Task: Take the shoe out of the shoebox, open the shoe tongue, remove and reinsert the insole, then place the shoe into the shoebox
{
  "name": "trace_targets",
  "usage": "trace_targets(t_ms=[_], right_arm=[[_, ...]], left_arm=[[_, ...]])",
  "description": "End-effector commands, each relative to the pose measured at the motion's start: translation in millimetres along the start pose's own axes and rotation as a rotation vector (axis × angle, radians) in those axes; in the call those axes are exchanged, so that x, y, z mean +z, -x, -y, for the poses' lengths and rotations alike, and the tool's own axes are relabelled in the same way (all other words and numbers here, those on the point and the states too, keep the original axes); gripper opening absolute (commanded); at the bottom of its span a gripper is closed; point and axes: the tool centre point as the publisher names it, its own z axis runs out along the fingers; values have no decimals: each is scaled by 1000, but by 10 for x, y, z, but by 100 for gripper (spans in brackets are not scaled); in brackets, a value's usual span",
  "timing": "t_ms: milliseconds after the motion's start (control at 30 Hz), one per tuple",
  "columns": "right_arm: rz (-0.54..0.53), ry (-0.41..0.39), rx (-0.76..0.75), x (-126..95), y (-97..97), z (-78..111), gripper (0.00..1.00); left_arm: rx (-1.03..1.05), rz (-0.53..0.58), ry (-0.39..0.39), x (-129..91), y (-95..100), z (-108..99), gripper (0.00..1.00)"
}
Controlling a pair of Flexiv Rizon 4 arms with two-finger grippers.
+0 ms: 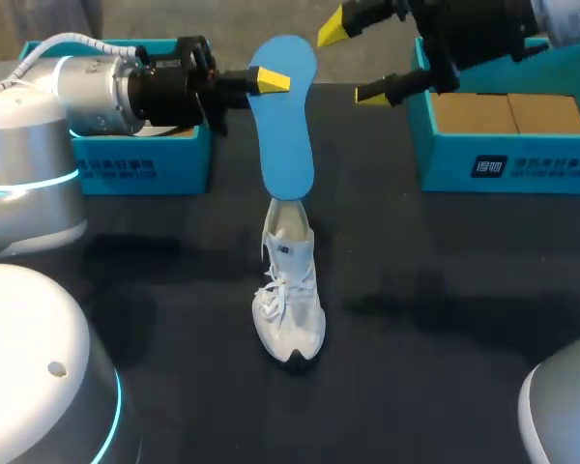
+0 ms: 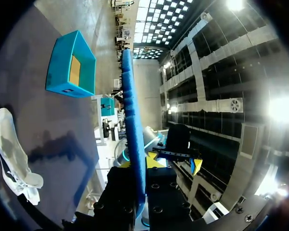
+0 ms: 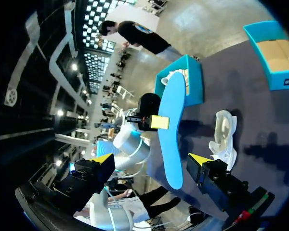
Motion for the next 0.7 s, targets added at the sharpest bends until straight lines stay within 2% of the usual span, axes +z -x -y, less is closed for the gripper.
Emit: trace_targets(t_ms=[33,700], right_arm=[[-303,-5,-1,16,95,14,100],[-238,-13,32,82,434,66,100]], left_arm=[[0,1,0,3,3,1,0],[0,1,0,3,3,1,0]])
